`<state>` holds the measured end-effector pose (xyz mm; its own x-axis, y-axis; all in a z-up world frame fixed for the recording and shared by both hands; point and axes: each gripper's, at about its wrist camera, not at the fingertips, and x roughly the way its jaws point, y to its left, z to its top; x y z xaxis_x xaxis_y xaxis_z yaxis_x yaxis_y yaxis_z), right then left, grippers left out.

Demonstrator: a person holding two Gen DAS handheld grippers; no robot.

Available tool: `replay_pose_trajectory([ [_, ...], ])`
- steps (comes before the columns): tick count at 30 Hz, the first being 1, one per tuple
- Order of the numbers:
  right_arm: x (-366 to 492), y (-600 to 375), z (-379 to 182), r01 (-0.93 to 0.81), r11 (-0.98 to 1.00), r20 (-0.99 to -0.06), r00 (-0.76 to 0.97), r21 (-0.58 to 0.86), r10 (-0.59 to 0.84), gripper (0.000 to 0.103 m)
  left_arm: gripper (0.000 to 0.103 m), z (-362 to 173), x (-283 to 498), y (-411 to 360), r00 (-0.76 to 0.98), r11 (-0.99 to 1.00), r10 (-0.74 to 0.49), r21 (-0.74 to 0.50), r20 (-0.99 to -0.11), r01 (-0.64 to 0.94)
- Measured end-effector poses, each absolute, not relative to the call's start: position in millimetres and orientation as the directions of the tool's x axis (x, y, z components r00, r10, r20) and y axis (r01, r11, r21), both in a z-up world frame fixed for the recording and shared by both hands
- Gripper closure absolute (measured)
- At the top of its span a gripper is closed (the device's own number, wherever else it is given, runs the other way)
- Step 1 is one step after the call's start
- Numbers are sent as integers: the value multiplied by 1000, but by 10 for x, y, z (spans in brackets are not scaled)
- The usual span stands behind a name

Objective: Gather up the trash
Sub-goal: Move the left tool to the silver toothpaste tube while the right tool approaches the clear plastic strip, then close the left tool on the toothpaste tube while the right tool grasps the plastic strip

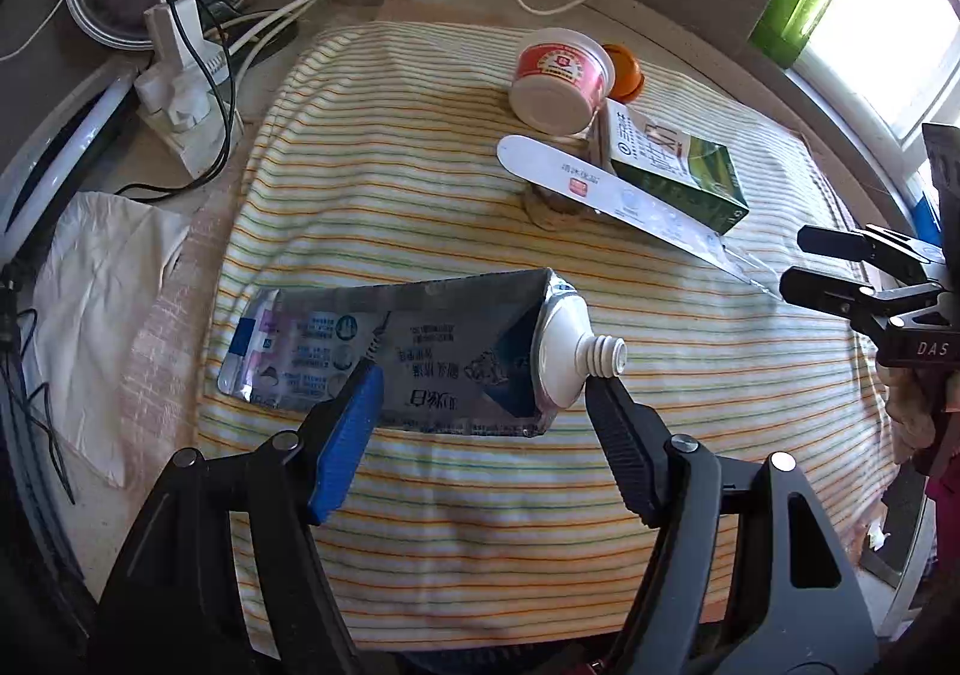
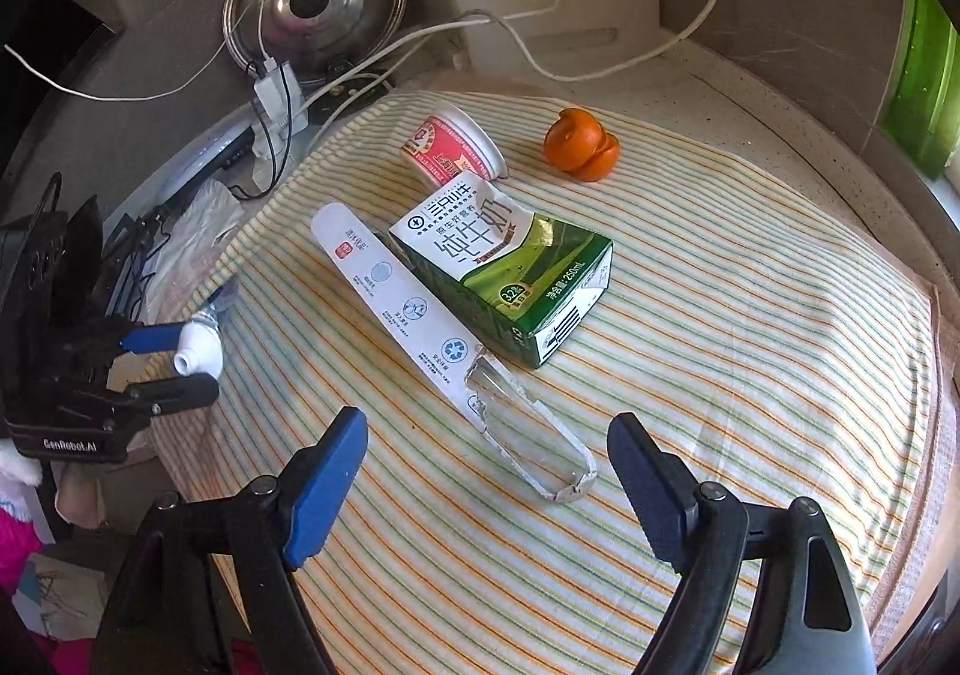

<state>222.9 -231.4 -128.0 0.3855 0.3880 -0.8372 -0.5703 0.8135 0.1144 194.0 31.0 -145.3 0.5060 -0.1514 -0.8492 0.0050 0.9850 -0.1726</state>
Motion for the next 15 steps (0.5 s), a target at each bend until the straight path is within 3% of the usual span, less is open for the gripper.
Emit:
replay_pose_trajectory([
  [1, 2241, -2303, -1289, -571, 813, -838, 384, 115, 388, 20, 33, -1470, 1997, 329, 507, 987, -142, -162, -850, 4],
  [3, 2262, -2277, -1314, -571, 813, -839, 383, 113, 386, 20, 47, -1499, 2071, 321, 508, 991, -115, -135, -853, -2],
  [5, 2283, -2233, -1347, -579, 808, -842, 379, 108, 384, 20, 69, -1547, 2130, 272, 505, 993, -104, -117, -857, 7],
  [8, 2304, -2138, -1415, -599, 797, -851, 377, 77, 365, 20, 88, -1637, 2209, 220, 513, 996, -78, -83, -855, 12],
  [13, 2332, -1986, -1543, -632, 774, -872, 367, 22, 324, 24, 89, -1661, 2276, 206, 514, 994, -107, -99, -851, 42],
  [15, 2361, -1938, -1593, -636, 771, -879, 364, 7, 308, 26, 85, -1624, 2290, 200, 497, 990, -138, -114, -857, 78],
])
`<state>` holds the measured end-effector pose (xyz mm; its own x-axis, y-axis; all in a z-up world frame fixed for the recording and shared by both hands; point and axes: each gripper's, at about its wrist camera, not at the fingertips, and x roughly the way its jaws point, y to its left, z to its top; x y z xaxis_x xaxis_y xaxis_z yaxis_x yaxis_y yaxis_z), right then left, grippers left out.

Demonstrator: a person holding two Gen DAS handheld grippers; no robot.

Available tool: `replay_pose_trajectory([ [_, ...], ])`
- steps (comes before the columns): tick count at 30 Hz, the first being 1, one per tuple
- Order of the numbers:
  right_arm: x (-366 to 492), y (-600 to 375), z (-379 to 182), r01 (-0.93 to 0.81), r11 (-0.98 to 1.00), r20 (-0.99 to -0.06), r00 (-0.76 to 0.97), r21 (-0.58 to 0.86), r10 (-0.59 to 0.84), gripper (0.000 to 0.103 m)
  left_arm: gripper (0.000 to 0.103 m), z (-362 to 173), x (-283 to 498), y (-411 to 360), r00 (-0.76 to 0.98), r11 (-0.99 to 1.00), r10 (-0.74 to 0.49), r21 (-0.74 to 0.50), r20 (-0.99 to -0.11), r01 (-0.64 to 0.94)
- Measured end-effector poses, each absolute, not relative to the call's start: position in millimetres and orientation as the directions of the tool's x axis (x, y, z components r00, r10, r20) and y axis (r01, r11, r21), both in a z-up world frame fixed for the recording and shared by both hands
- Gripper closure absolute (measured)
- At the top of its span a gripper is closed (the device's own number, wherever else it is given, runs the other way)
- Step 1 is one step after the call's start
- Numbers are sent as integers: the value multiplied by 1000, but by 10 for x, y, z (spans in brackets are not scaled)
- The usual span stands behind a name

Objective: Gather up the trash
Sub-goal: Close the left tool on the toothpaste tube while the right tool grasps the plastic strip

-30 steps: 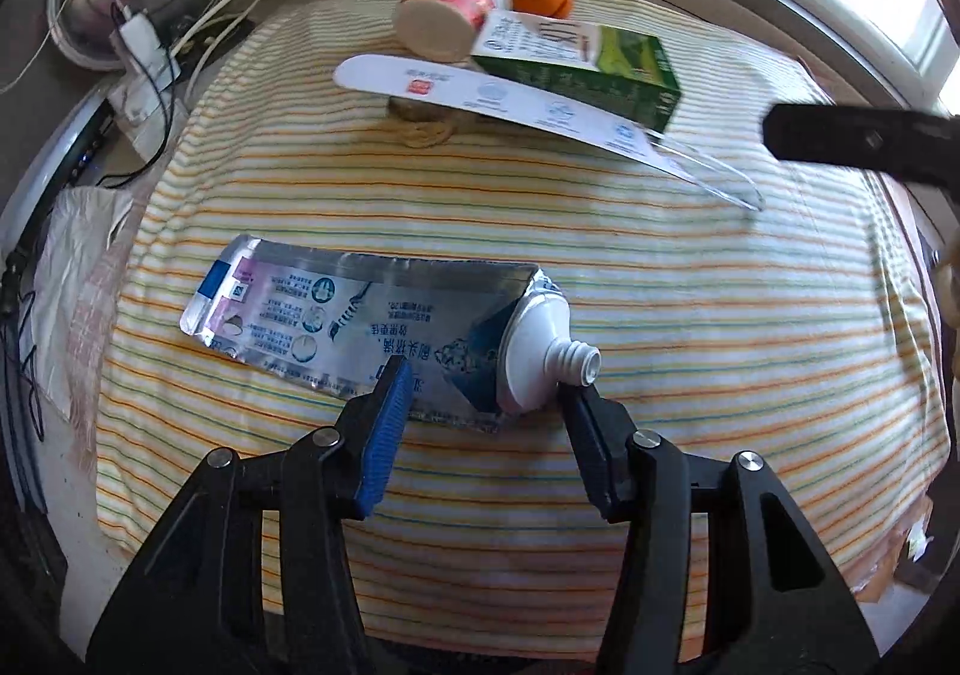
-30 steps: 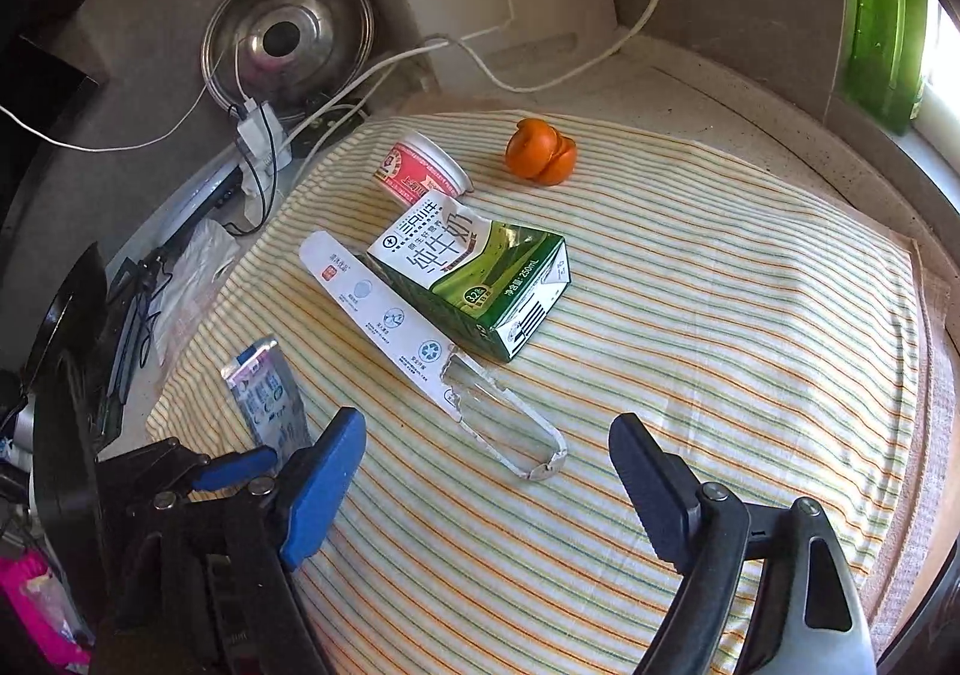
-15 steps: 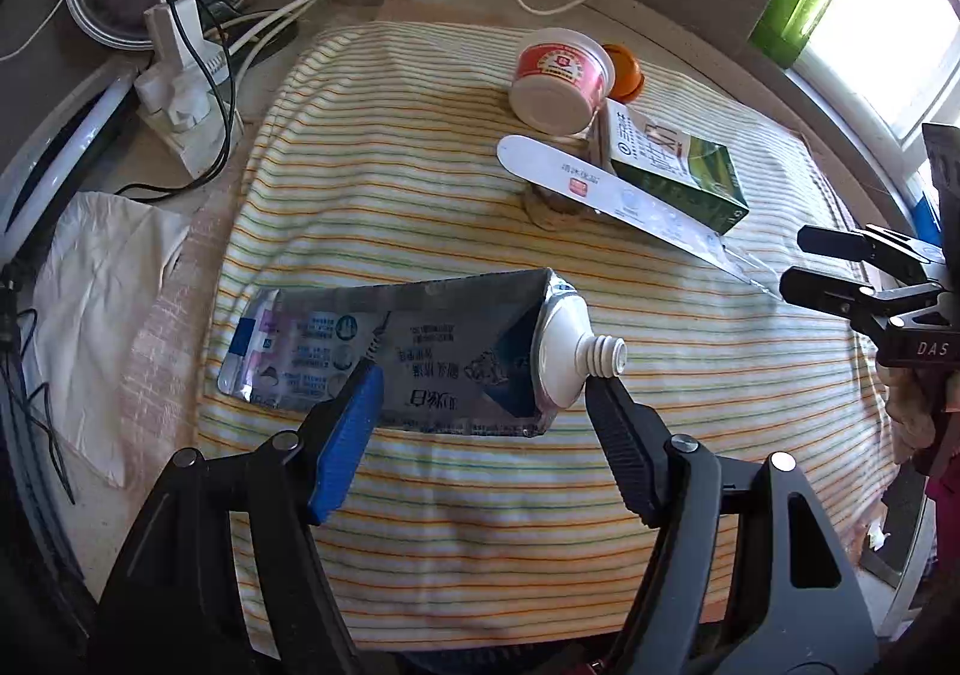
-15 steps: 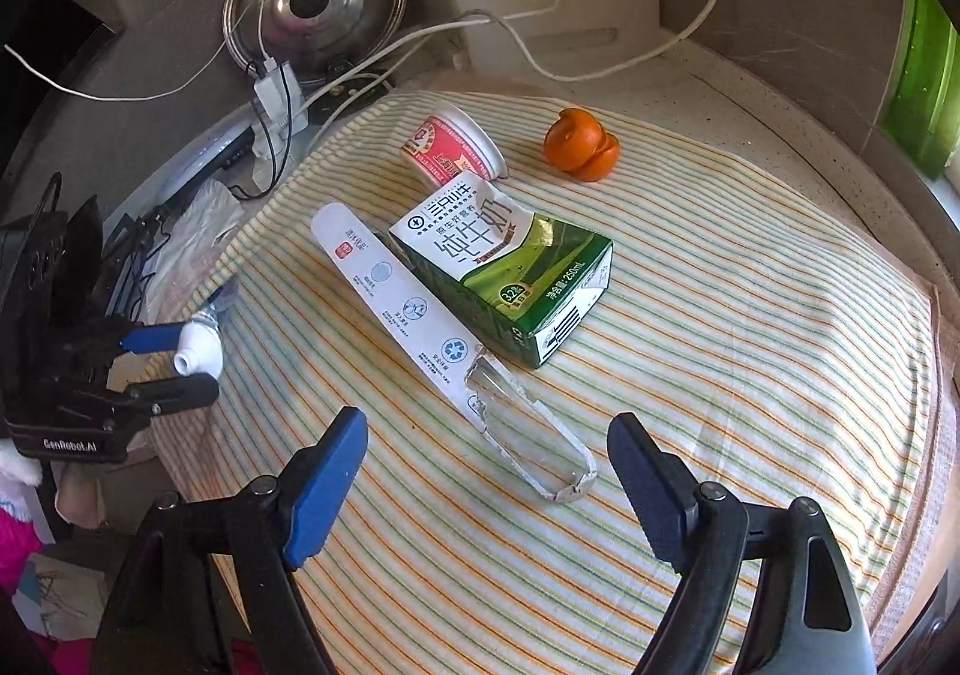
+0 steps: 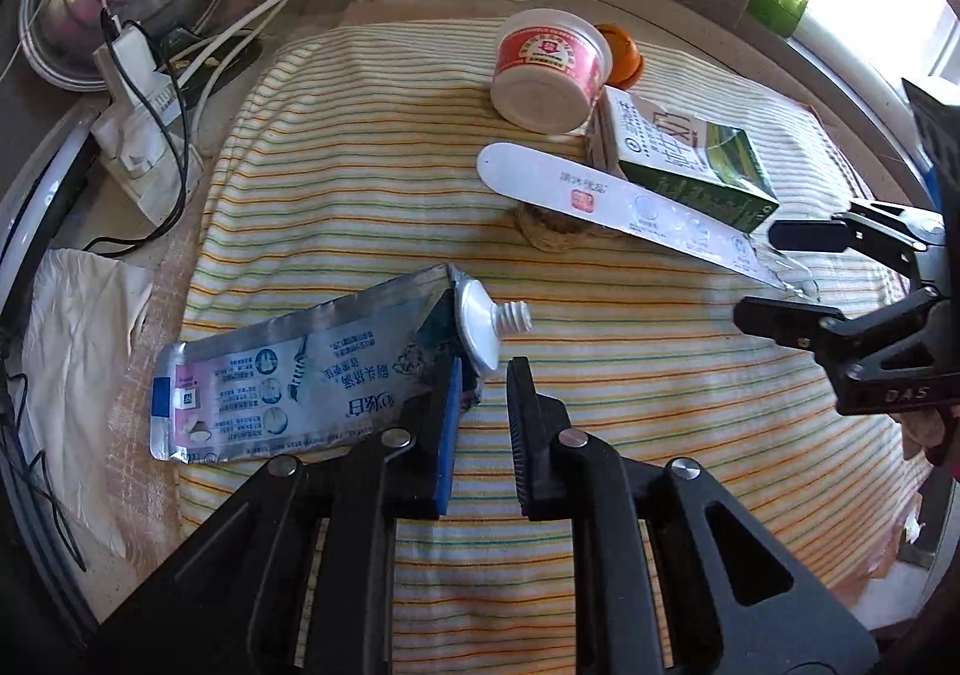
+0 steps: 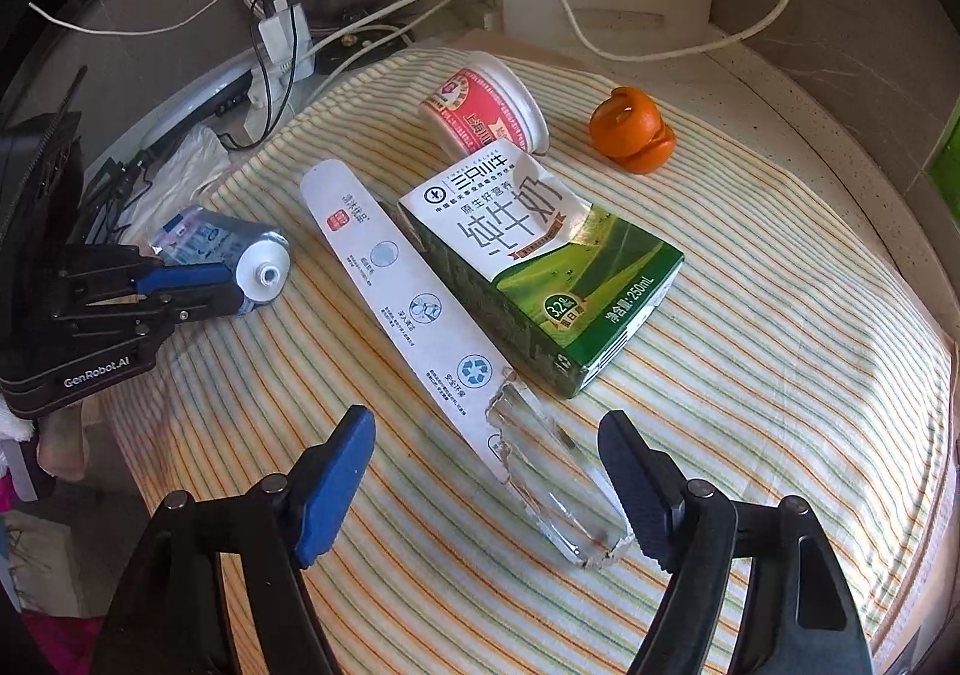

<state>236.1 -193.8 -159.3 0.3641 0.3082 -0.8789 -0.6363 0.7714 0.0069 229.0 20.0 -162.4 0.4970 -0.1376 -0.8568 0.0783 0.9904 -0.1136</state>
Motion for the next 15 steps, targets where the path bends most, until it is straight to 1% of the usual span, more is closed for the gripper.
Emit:
replay_pose_trajectory([
  [1, 2374, -1917, -1618, -639, 770, -883, 359, 4, 303, 28, 66, -1602, 2299, 209, 494, 990, -137, -108, -859, 89],
  [2, 2391, -1898, -1645, -639, 769, -888, 353, 0, 294, 30, 36, -1577, 2299, 212, 497, 990, -135, -94, -857, 106],
  [3, 2405, -1883, -1672, -640, 769, -893, 347, -3, 285, 36, 24, -1559, 2308, 224, 505, 990, -119, -64, -855, 124],
  [4, 2419, -1869, -1692, -641, 767, -898, 341, -5, 280, 43, 14, -1551, 2321, 235, 518, 989, -97, -26, -850, 143],
  [6, 2431, -1859, -1729, -641, 768, -904, 332, -6, 270, 49, 14, -1583, 2412, 284, 501, 985, -56, 36, -864, 171],
  [8, 2431, -1865, -1733, -638, 770, -905, 331, -6, 267, 54, 14, -1641, 2542, 366, 462, 981, -47, 46, -885, 188],
  [9, 2435, -1877, -1728, -634, 773, -906, 327, 2, 270, 60, 14, -1674, 2598, 407, 444, 979, -49, 44, -895, 198],
  [10, 2444, -1894, -1726, -626, 780, -908, 320, 12, 271, 68, 13, -1700, 2639, 443, 428, 978, -65, 29, -901, 208],
  [11, 2454, -1917, -1720, -617, 787, -909, 316, 22, 273, 70, 11, -1717, 2680, 480, 412, 977, -92, -3, -907, 212],
  [13, 2470, -1956, -1712, -602, 797, -909, 304, 50, 287, 79, 11, -1763, 2735, 548, 369, 978, -135, -64, -920, 199],
  [15, 2467, -2000, -1702, -590, 805, -908, 295, 71, 297, 82, 11, -1814, 2716, 567, 337, 978, -153, -94, -929, 185],
])
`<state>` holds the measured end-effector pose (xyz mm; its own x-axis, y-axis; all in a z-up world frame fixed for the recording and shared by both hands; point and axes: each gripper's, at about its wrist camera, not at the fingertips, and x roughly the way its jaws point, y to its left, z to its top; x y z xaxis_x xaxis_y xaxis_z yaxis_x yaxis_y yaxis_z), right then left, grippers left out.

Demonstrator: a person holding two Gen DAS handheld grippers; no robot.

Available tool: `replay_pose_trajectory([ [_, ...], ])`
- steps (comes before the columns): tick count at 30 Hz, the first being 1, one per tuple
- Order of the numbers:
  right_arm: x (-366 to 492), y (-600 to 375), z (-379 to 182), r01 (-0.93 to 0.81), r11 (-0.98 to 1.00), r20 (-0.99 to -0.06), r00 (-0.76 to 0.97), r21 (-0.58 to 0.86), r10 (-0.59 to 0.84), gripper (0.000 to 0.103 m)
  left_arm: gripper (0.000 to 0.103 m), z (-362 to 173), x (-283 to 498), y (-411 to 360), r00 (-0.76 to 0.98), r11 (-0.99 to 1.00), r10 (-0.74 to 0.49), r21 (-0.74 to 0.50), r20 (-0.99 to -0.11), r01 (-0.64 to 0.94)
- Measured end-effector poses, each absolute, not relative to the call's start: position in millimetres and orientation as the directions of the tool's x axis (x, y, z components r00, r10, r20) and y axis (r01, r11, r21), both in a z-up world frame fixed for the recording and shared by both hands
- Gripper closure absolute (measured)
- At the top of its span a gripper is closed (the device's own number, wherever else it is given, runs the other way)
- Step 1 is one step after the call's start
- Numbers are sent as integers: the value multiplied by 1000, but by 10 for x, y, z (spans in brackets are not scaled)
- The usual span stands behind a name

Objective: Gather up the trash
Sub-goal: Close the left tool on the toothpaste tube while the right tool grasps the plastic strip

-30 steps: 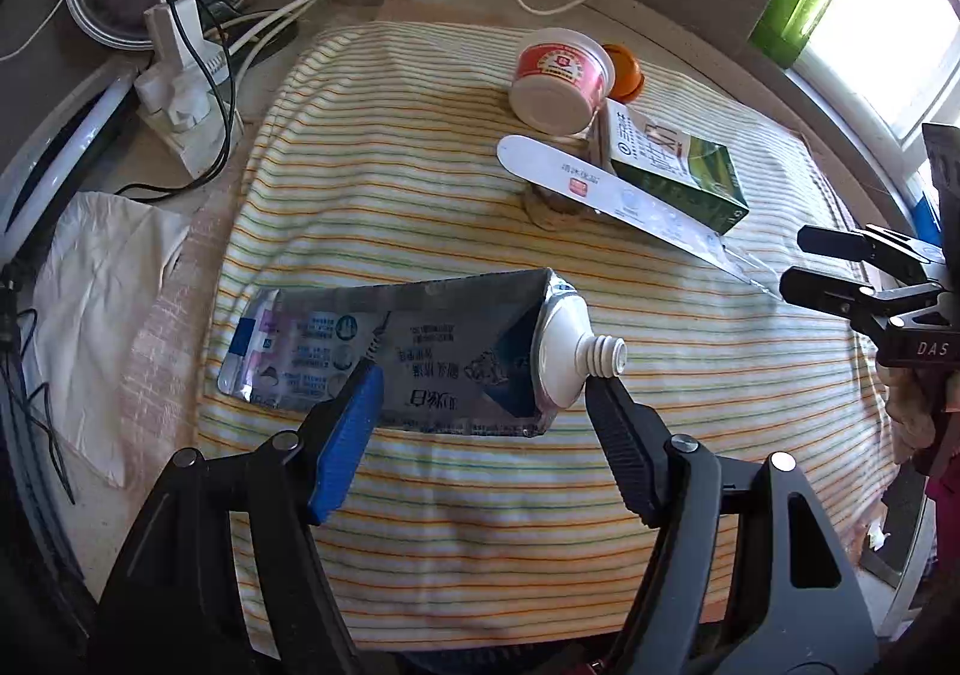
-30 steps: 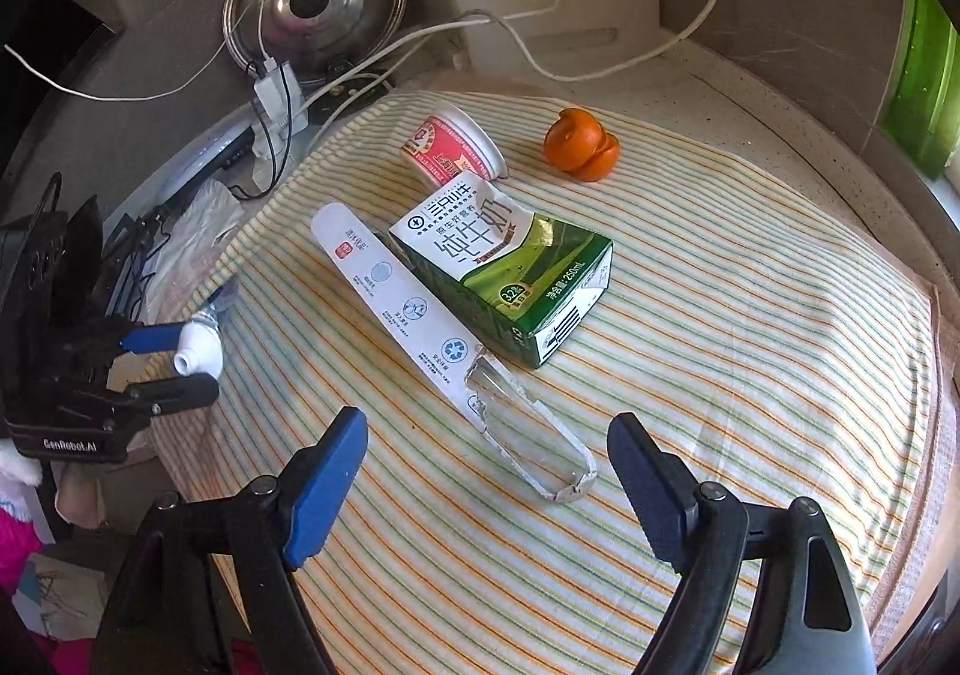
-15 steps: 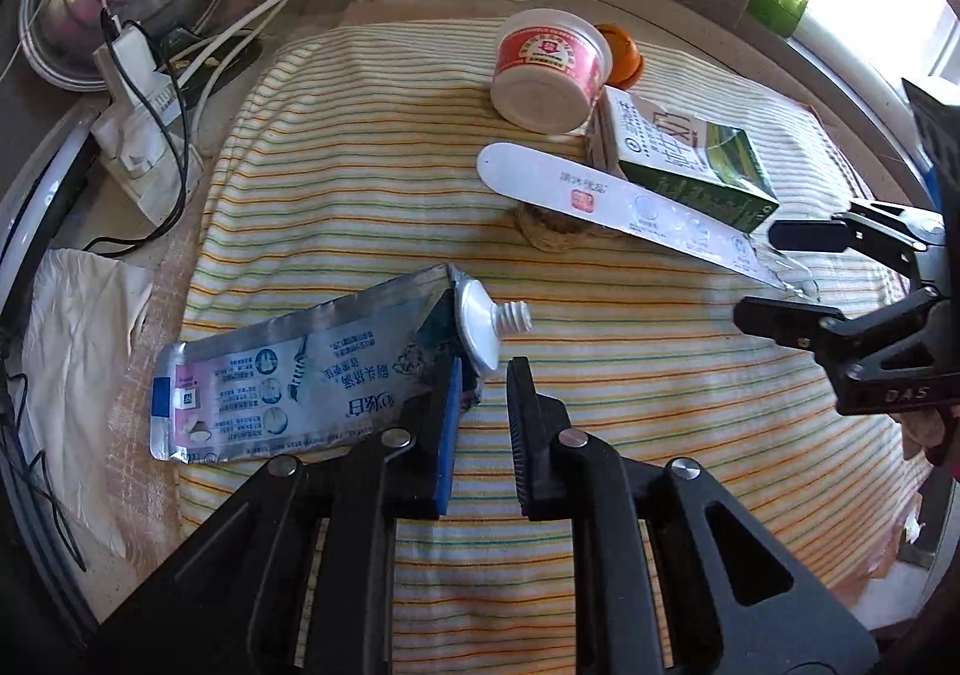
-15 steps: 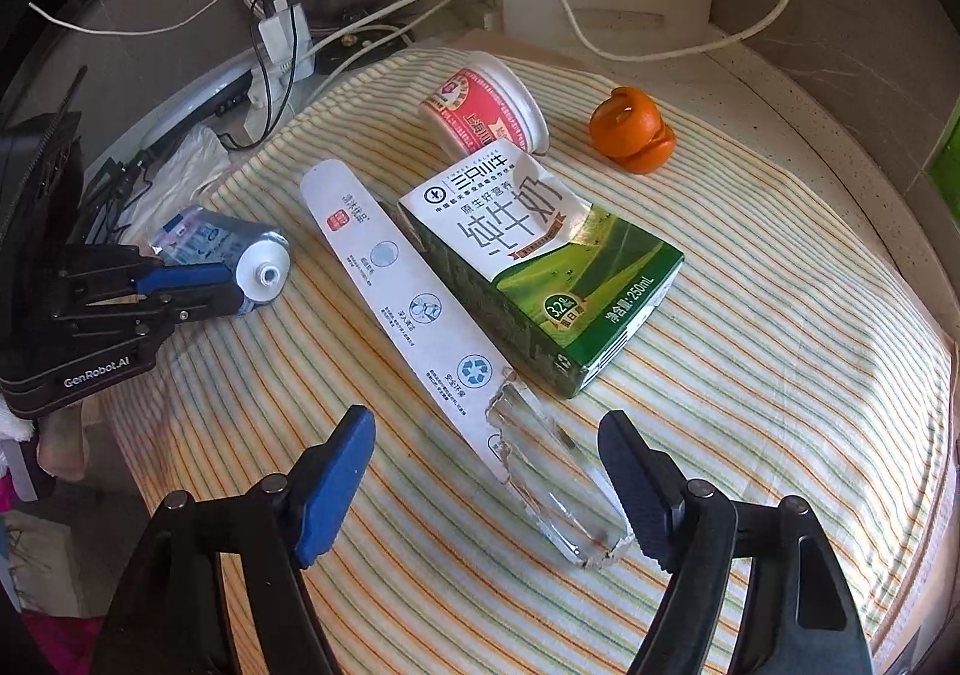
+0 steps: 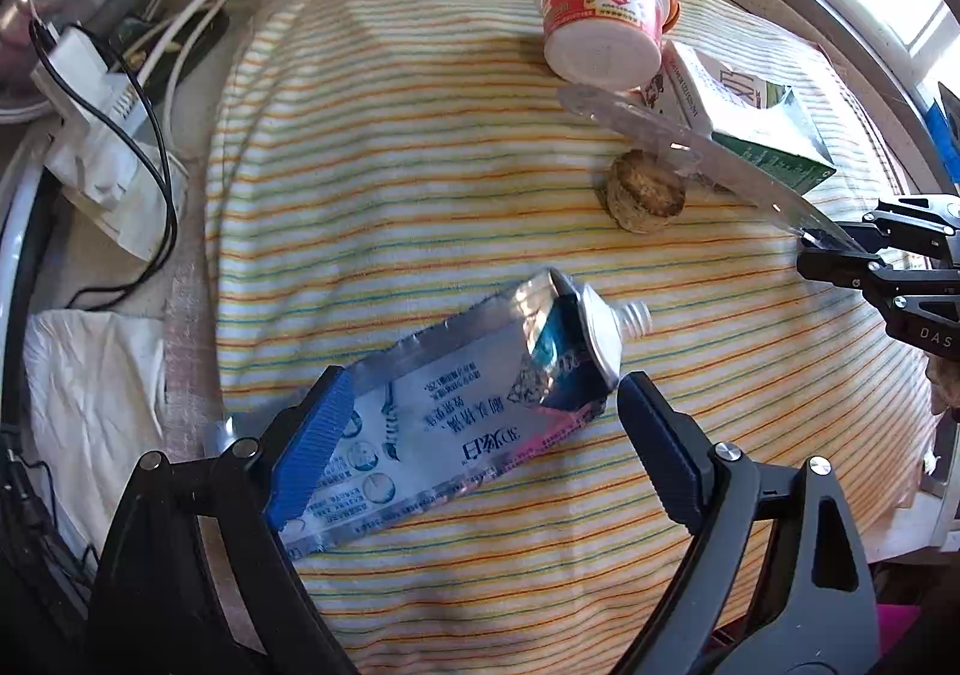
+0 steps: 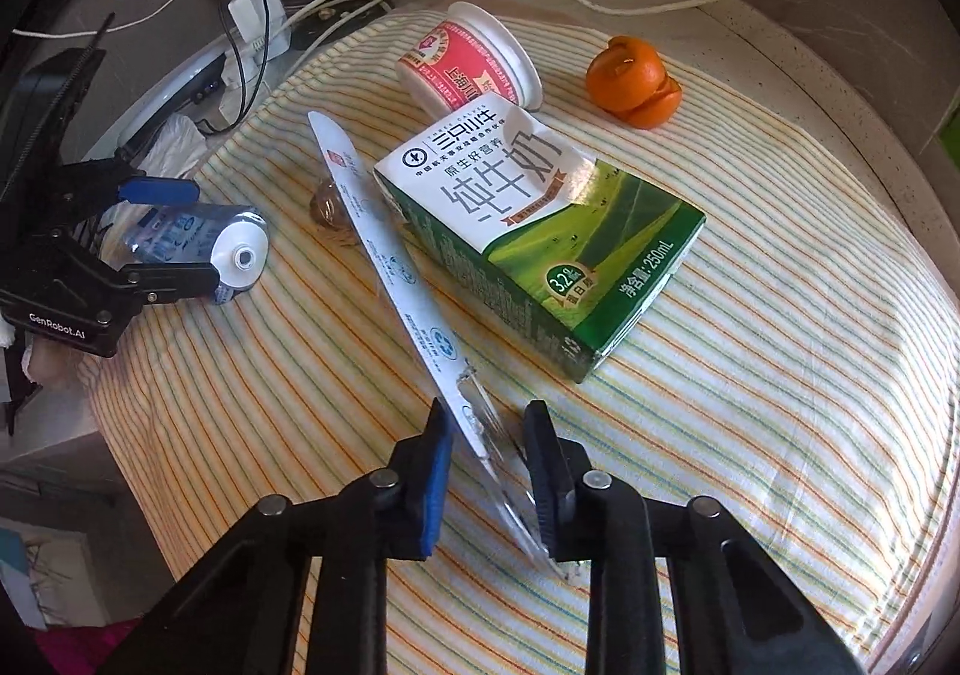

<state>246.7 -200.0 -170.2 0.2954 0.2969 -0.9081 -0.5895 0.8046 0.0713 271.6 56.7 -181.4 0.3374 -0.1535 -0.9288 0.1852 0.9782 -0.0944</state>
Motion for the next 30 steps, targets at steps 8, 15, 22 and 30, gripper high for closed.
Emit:
replay_pose_trajectory([
  [8, 2348, -2057, -1704, -578, 794, -909, 202, 189, 364, 88, 24, -1848, 2264, 242, 306, 950, -121, -21, -944, 313],
  [15, 2293, -2038, -1610, -599, 781, -905, 214, 175, 367, 71, 23, -1624, 2557, 307, 394, 947, -58, 75, -917, 313],
  [22, 2256, -2041, -1567, -574, 796, -889, 240, 193, 389, 68, 20, -1826, 3108, 736, 266, 964, -175, -110, -948, 241],
  [30, 2262, -2096, -1639, -551, 808, -891, 236, 206, 388, 68, 20, -1901, 2997, 962, 192, 945, -283, -240, -940, 223],
])
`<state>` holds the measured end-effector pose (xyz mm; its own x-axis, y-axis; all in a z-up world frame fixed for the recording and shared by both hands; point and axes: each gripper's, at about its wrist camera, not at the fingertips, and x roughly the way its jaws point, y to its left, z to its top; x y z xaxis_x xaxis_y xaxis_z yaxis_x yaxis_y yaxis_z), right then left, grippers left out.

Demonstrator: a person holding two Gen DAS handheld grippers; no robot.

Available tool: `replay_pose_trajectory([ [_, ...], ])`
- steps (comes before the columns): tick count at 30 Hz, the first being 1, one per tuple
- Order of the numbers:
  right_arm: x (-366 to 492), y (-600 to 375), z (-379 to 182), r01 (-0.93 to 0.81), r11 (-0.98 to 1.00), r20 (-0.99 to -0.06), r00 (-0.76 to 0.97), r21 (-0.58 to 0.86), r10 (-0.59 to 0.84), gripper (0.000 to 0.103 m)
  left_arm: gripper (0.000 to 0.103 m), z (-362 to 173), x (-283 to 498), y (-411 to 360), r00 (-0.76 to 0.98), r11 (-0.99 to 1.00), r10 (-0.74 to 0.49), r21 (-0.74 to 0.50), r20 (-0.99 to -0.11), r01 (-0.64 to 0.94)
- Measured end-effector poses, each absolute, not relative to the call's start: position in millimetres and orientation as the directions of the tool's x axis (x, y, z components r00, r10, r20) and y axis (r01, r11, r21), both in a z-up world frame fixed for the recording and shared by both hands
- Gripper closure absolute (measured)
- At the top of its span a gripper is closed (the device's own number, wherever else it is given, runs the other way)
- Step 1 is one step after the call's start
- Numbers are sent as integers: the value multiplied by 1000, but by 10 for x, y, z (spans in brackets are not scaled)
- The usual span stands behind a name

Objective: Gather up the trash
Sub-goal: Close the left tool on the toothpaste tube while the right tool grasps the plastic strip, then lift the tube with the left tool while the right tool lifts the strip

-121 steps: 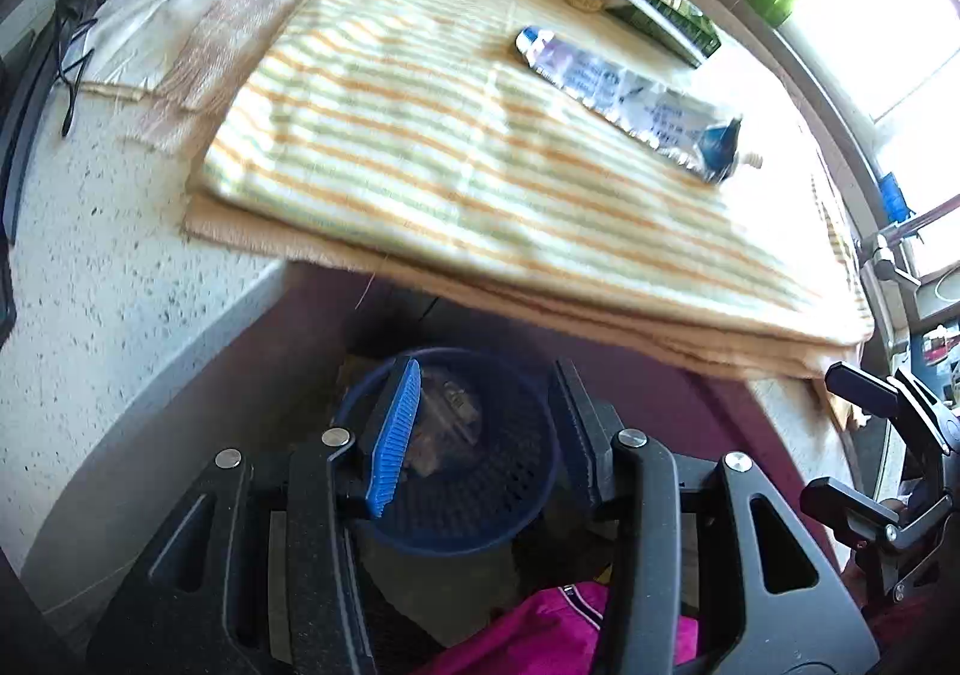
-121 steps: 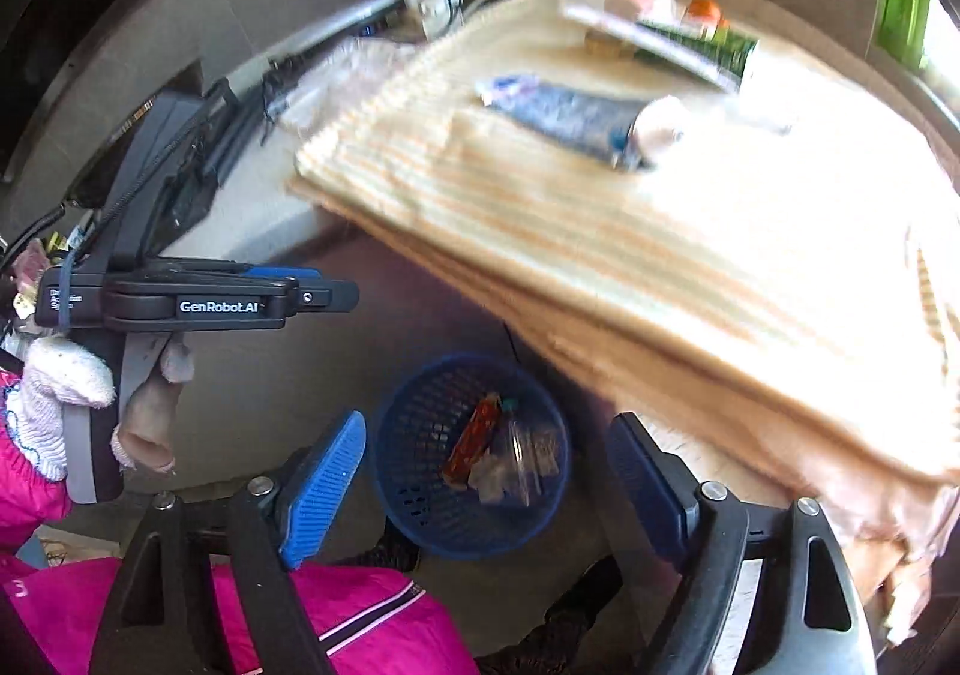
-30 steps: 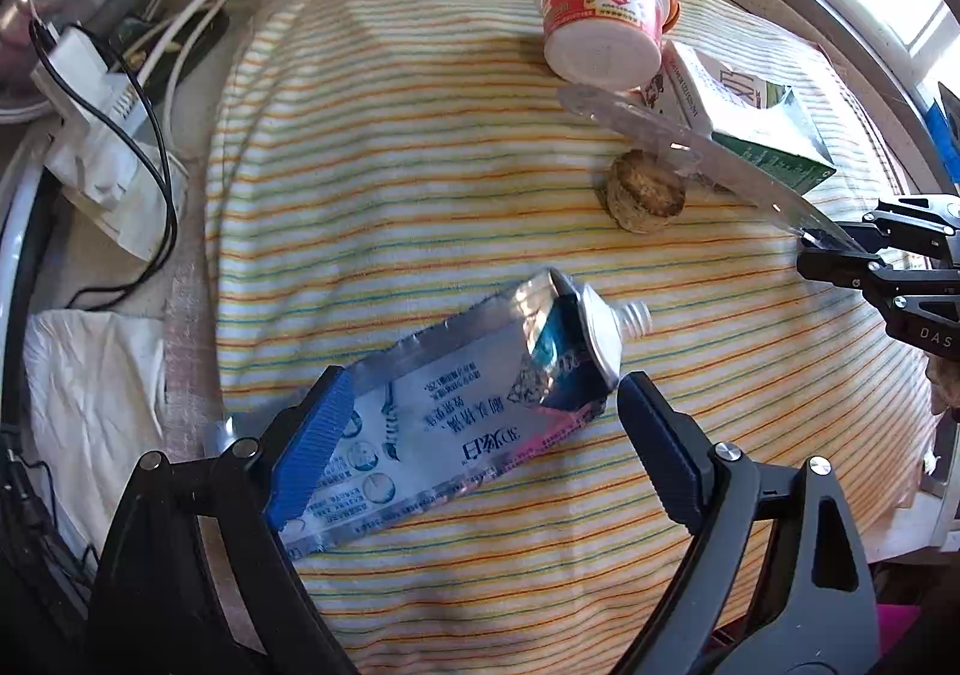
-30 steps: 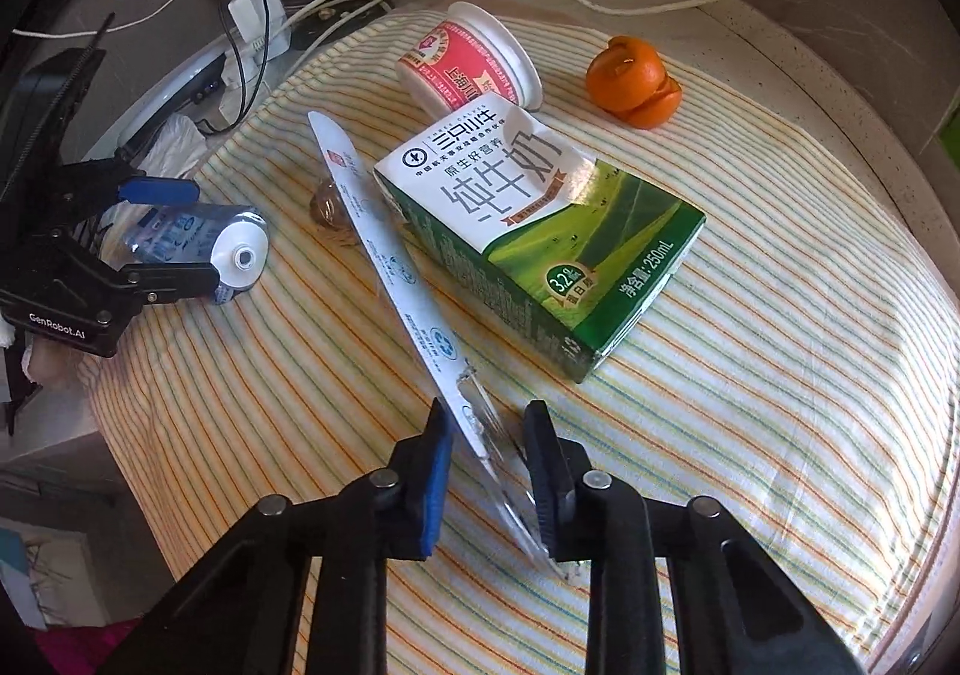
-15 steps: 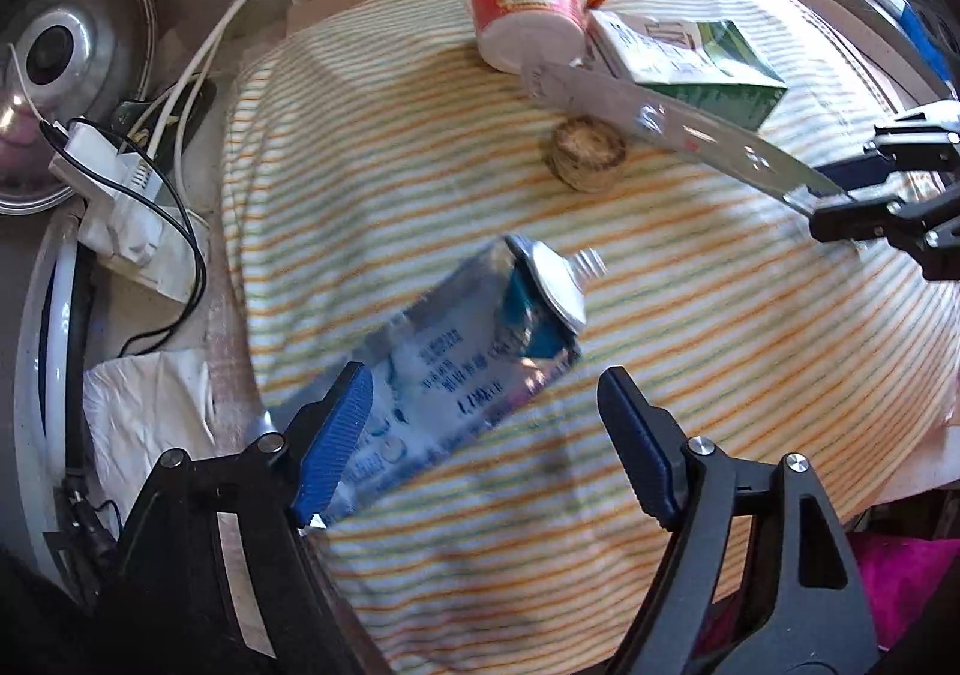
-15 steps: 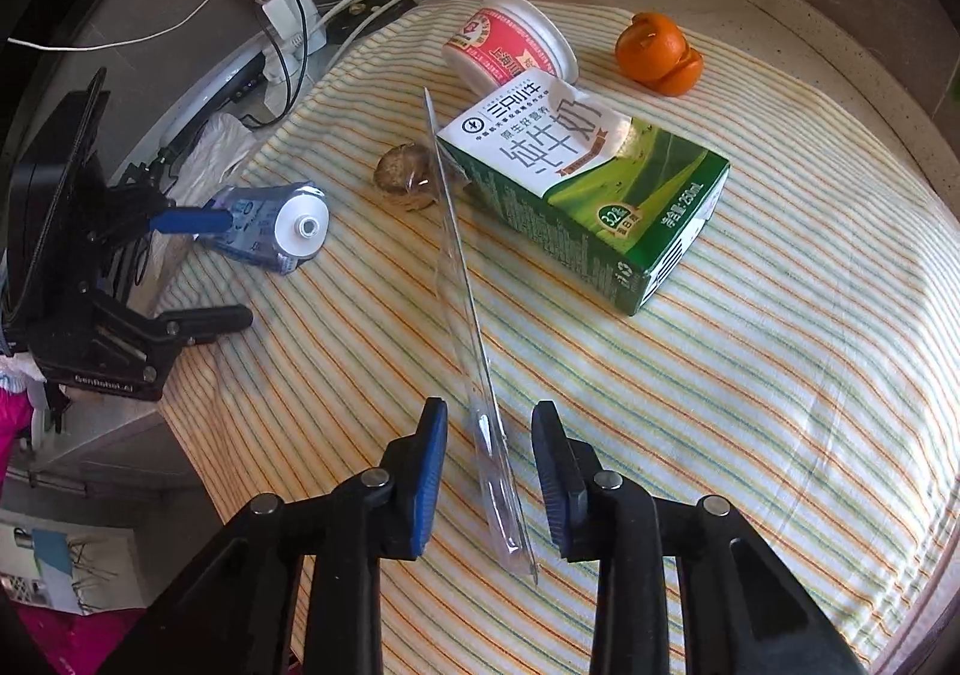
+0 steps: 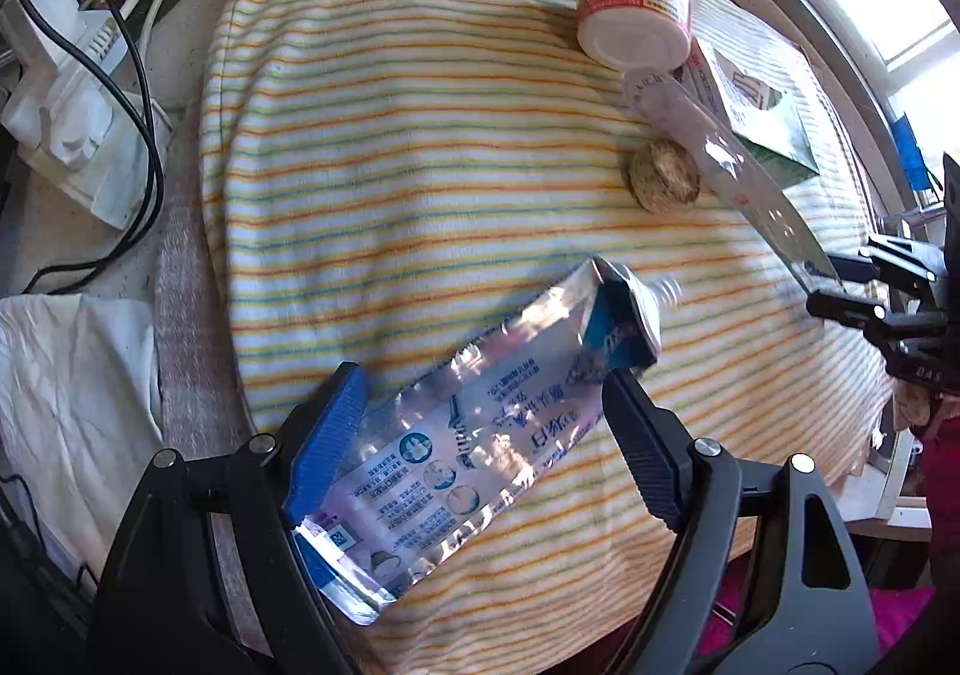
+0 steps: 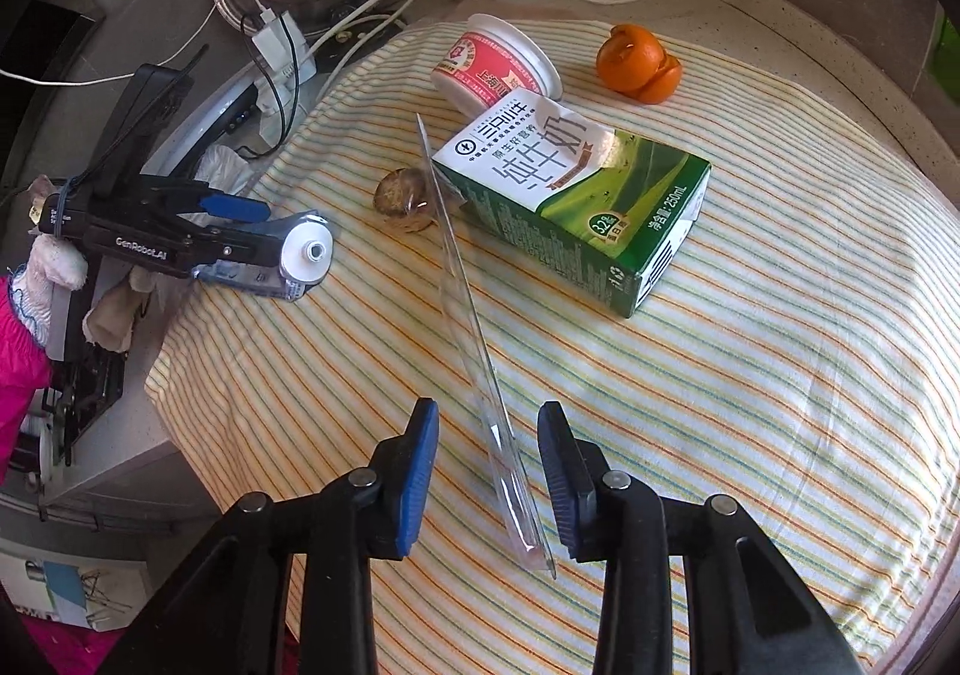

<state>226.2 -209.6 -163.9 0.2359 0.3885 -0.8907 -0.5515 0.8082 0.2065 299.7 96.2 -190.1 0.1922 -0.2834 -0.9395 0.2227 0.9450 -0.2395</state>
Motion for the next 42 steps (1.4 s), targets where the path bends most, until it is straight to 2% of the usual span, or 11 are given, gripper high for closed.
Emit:
replay_pose_trajectory([
  [6, 2295, -2050, -1671, -572, 798, -898, 225, 192, 377, 67, 20, -1894, 2637, 675, 203, 952, -215, -158, -955, 263],
  [8, 2324, -2013, -1679, -577, 797, -903, 227, 178, 366, 65, 20, -1914, 2590, 526, 217, 957, -155, -92, -964, 275],
  [10, 2361, -1962, -1684, -578, 798, -905, 228, 170, 359, 57, 20, -1948, 2552, 318, 248, 955, -61, 16, -967, 295],
  [12, 2399, -1915, -1685, -580, 797, -906, 229, 166, 355, 57, 21, -1983, 2560, 193, 268, 949, -10, 75, -963, 305],
  [14, 2425, -1877, -1687, -581, 797, -907, 230, 163, 353, 57, 33, -1964, 2570, 130, 267, 953, -33, 50, -963, 298],
  [20, 2475, -1753, -1742, -577, 801, -908, 232, 159, 348, 59, 35, -1972, 2454, 144, 288, 968, -60, 15, -956, 250],
  [22, 2471, -1714, -1758, -575, 803, -910, 231, 157, 344, 76, 36, -1951, 2340, 259, 295, 976, -81, -16, -952, 215],
  [25, 2424, -1715, -1741, -580, 796, -903, 228, 174, 363, 90, 37, -1932, 2213, 340, 313, 985, -112, -64, -943, 161],
  [31, 2274, -1870, -1683, -585, 786, -889, 229, 201, 397, 93, 38, -1911, 1919, 486, 362, 984, -170, -180, -917, 7],
  [42, 1979, -2334, -1518, -652, 703, -848, 172, 284, 501, 95, 38, -1764, 987, 199, 445, 939, -108, -238, -889, -249],
])
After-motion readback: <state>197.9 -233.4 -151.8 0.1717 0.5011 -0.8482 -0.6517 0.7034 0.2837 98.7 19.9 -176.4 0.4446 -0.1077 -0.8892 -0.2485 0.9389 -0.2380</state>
